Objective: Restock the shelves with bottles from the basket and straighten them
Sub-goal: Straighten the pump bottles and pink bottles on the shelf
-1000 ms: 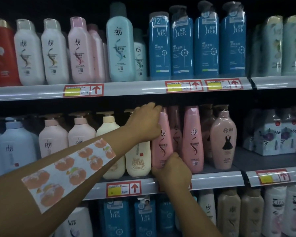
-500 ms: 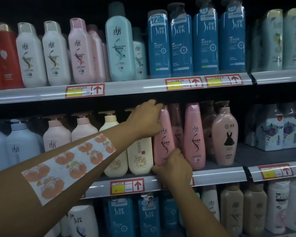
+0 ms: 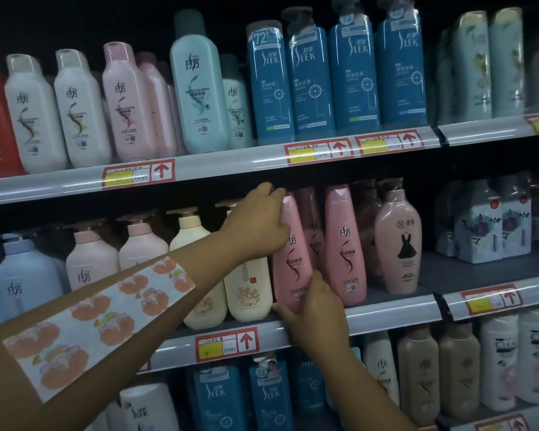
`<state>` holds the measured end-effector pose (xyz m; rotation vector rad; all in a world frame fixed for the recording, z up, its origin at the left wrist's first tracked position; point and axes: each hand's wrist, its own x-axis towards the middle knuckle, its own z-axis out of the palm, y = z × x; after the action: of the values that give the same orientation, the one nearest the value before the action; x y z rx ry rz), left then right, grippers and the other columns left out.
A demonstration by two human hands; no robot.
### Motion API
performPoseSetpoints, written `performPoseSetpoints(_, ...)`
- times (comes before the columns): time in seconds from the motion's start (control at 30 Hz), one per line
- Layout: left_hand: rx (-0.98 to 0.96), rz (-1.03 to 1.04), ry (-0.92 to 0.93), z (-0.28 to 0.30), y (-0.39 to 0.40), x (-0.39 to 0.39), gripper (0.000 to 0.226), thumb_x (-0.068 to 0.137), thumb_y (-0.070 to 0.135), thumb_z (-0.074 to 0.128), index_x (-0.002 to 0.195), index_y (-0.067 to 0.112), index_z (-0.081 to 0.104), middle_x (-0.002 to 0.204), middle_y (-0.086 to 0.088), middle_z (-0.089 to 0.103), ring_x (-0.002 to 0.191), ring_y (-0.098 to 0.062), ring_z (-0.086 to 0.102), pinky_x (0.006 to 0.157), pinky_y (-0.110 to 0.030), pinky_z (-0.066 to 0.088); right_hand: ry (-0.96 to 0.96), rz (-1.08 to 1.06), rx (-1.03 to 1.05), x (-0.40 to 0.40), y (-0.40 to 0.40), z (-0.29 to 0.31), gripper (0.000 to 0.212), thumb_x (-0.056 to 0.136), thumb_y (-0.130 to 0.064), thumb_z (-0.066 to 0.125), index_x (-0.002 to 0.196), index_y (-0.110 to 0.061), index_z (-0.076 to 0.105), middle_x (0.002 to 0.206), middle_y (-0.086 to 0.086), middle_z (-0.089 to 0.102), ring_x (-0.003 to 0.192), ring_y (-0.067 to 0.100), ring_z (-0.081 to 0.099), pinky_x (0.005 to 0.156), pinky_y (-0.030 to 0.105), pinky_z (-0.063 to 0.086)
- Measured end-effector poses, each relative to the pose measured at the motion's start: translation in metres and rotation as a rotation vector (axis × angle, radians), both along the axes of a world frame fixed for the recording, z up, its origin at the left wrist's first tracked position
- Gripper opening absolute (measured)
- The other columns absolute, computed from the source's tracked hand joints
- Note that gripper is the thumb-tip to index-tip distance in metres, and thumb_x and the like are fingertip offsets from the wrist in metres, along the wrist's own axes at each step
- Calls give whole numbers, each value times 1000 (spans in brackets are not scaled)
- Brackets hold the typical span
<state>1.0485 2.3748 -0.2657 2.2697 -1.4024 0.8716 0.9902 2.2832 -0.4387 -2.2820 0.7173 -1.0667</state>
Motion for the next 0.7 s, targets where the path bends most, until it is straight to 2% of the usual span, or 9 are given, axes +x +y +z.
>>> performPoseSetpoints(0.03,-3,11,-7,0,-1,-1,65,90,25,62,149,14,39,130,-4,47,120,-21,49,85,-27,42,-35,28,6,-4,-1,-4,91,79,-54,76,148,-16,32,136,2,56,123,23,56,103,38,50)
performPoseSetpoints(0.1,-3,27,-26,-1,-5,-4,65,90,25,60,150,13,38,135,-5,46,125,-22,46,94,-30,42,-115,72,11,-15,-3,-12,75,88,-42,72,149,-19,36,141,-1,53,128,17,52,108,36,47)
performPoseSetpoints(0.2,67,-3,-105,-1,-13,-11,67,93,26,57,154,13,32,150,-5,41,139,-24,38,116,-37,34,-309,2,-70,-30,-18,-26,50,88,-23,72,134,-16,53,128,2,59,115,17,56,96,44,55)
performPoseSetpoints(0.23,107,-15,-126,1,-16,-12,69,94,26,56,156,14,29,155,-5,38,143,-24,35,119,-39,31,-382,-58,-87,-33,-25,-29,48,87,-18,74,130,-10,56,126,7,59,113,20,56,94,46,55)
performPoseSetpoints(0.3,174,-38,-136,6,-23,-14,70,96,28,55,158,16,24,159,-5,33,146,-24,33,120,-41,31,-446,-138,-45,-39,-38,-28,56,85,-13,76,135,-3,52,132,13,55,120,25,53,100,41,50)
performPoseSetpoints(0.4,197,-75,-105,14,-34,-16,69,96,27,54,158,18,24,157,-3,36,140,-22,41,113,-38,39,-371,-94,116,-46,-52,-20,79,85,-20,79,149,-5,35,145,12,44,133,25,44,104,30,39)
performPoseSetpoints(0.5,200,-83,-53,22,-42,-16,67,97,26,54,158,19,26,153,-3,41,136,-22,45,107,-35,41,-273,-73,159,-43,-56,-16,90,82,-31,81,153,-10,29,146,10,44,134,26,45,107,39,42)
performPoseSetpoints(0.6,262,-68,-9,31,-48,-12,68,95,23,56,157,22,28,152,-5,43,136,-24,45,107,-36,41,-215,-142,103,-34,-60,-9,84,73,-38,87,140,-13,42,130,8,56,119,28,55,99,44,51)
performPoseSetpoints(0.7,255,-92,123,35,-50,-9,71,90,16,61,155,24,35,145,-5,52,129,-22,51,103,-37,46,-135,-212,105,-25,-63,0,73,69,-47,87,122,-16,47,119,6,63,107,28,61,95,46,52)
